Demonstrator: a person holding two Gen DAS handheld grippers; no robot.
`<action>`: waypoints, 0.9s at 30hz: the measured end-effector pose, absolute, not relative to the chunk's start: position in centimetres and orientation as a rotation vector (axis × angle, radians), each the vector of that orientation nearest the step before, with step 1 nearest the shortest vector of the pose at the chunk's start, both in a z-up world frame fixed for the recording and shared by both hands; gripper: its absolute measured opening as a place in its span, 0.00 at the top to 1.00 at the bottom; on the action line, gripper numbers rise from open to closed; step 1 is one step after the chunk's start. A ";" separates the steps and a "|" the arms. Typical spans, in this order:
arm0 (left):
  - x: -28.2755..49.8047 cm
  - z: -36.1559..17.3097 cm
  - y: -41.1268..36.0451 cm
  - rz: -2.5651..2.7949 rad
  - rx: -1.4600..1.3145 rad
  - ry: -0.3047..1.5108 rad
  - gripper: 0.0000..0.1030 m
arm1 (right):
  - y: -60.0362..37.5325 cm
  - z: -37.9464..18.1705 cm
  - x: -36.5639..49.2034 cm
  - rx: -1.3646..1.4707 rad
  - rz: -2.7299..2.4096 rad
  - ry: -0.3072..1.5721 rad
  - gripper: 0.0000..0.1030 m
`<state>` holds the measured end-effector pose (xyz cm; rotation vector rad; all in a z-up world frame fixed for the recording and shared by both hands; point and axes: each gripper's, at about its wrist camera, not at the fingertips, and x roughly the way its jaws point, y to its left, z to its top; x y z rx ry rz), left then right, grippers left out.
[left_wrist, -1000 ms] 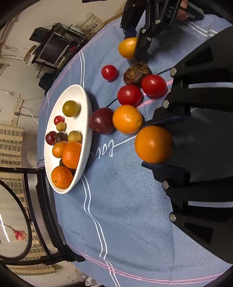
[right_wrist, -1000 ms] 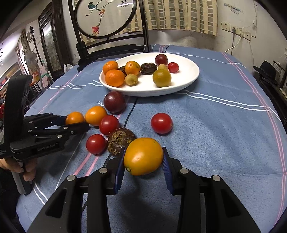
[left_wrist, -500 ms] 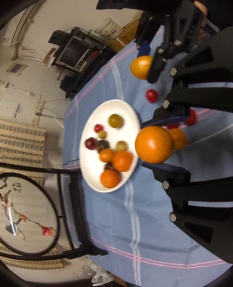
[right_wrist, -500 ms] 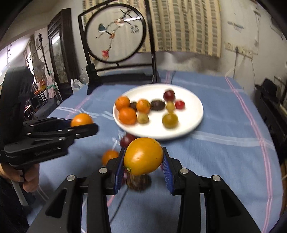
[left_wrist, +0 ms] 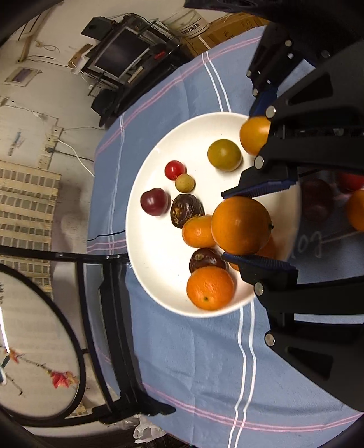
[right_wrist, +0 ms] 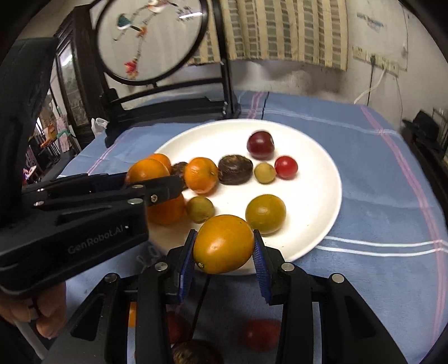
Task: Organize fruits
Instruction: 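Carry both fruits over the plate and open both tools to drop them, then grasp a tangerine with the left tool while the right tool grasps a red cherry tomato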
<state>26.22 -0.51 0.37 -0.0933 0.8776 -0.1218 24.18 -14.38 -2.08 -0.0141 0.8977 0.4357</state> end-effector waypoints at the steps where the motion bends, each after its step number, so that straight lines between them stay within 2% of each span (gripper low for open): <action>1: 26.5 0.2 -0.6 -0.125 -0.103 0.882 0.49 | -14.6 -2.3 24.3 0.017 0.463 0.906 0.56; 2: 26.6 0.1 -0.6 -0.123 -0.116 0.873 0.31 | -14.8 -2.2 24.2 0.034 0.474 0.906 0.48; 4: 26.2 0.5 -0.6 -0.105 -0.125 0.828 0.25 | -15.3 -1.9 23.9 0.046 0.471 0.895 0.45; 6: 25.7 0.9 -0.7 -0.114 -0.121 0.803 0.25 | -15.8 -1.4 23.6 0.059 0.473 0.886 0.44; 10: 23.8 1.5 -0.3 -0.122 -0.135 0.798 0.21 | -17.0 -0.9 23.0 0.105 0.477 0.889 0.36; 16: 19.7 1.9 0.8 -0.111 -0.137 0.769 0.14 | -18.7 -0.8 21.2 0.096 0.440 0.876 0.34; 27: 15.2 -1.1 2.7 -0.136 -0.144 0.866 0.14 | -21.2 -2.4 17.9 0.126 0.381 0.896 0.29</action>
